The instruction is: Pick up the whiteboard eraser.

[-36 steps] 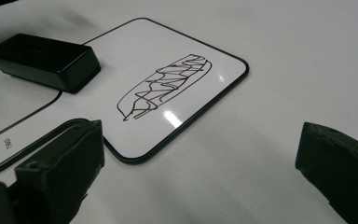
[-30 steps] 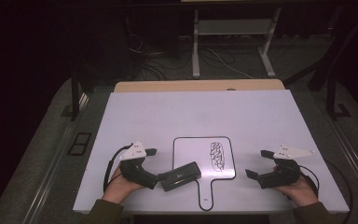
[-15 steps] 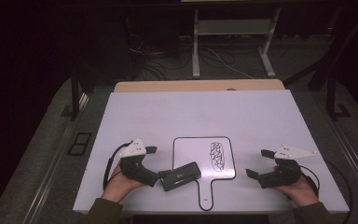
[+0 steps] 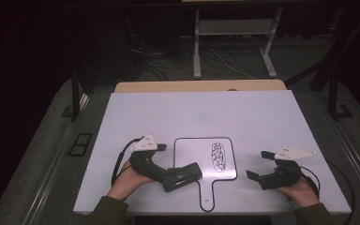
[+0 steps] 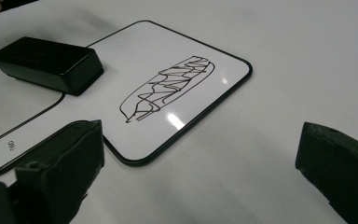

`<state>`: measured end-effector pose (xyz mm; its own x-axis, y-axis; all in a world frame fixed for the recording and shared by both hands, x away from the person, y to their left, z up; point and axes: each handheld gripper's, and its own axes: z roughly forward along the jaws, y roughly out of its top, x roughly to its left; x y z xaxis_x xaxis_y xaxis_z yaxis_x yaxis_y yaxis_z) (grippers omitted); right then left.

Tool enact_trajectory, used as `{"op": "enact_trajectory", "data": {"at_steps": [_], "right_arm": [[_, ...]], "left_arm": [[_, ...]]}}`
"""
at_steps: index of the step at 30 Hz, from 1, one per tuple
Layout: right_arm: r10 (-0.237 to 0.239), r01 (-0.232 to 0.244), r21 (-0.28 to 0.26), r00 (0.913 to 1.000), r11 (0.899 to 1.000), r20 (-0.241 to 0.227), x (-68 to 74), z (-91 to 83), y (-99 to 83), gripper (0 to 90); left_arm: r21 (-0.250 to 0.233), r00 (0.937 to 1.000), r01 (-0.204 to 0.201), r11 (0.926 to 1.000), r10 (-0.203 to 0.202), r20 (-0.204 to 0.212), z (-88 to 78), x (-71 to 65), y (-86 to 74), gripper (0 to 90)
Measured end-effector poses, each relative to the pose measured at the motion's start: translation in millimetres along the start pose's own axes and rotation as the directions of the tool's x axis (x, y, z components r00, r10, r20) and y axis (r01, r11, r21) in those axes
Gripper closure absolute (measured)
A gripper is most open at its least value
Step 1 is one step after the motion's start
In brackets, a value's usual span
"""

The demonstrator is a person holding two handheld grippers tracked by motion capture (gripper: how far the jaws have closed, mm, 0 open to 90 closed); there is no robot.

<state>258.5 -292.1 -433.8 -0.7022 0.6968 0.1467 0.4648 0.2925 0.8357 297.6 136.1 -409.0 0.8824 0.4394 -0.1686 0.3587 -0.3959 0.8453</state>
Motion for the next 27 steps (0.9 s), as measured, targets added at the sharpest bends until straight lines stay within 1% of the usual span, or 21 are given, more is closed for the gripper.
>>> {"op": "enact_trajectory", "data": {"at_steps": [2, 7, 9, 11, 16, 19, 24, 27], "right_arm": [[0.004, -0.004, 0.002, 1.0, 1.0, 0.001, -0.2, 0.6, -0.5, 0.2], [0.006, -0.006, 0.013, 1.0, 1.0, -0.001, -1.3, 3.2, -1.5, 0.2], [0.008, -0.008, 0.005, 1.0, 1.0, -0.003, -2.1, 1.9, -1.4, 0.2], [0.008, -0.008, 0.0, 1.0, 1.0, 0.003, -3.2, 0.4, -1.3, 0.2], [0.013, -0.012, -0.012, 0.9999, 1.0, 0.009, -6.1, -3.2, -1.7, 0.2], [0.013, -0.013, -0.016, 0.9999, 1.0, -0.001, -6.1, -4.9, -1.6, 0.2], [-0.002, 0.002, -0.006, 0.9999, 1.0, -0.011, -3.2, -2.6, -1.3, 0.2], [-0.009, 0.009, 0.003, 0.9998, 1.0, -0.02, -3.3, -0.9, -1.7, 0.2]], "left_arm": [[-0.002, 1.0, 0.006, 1.0, -0.006, 0.003, 1.7, -0.2, 0.7, 0.0], [0.008, 1.0, -0.006, 0.9999, 0.006, 0.007, 8.6, -1.0, 6.0, 0.0], [0.009, 1.0, -0.006, 0.9999, 0.006, 0.008, 9.7, -1.5, 7.4, 0.0], [0.007, 0.9997, -0.02, 0.9998, 0.02, 0.011, 12.7, -3.0, 12.6, 0.0], [0.001, 0.9995, -0.026, 0.9997, 0.026, 0.019, 16.9, -5.3, 19.1, 0.0], [0.005, 0.9993, -0.034, 0.9994, 0.034, 0.018, 20.1, -7.2, 23.7, 0.0], [0.02, 0.9983, -0.049, 0.9986, 0.049, 0.031, 26.1, -9.5, 30.2, 0.0], [0.03, 0.998, -0.05, 0.9983, 0.049, 0.04, 32.1, -10.4, 32.9, 0.0]]}}
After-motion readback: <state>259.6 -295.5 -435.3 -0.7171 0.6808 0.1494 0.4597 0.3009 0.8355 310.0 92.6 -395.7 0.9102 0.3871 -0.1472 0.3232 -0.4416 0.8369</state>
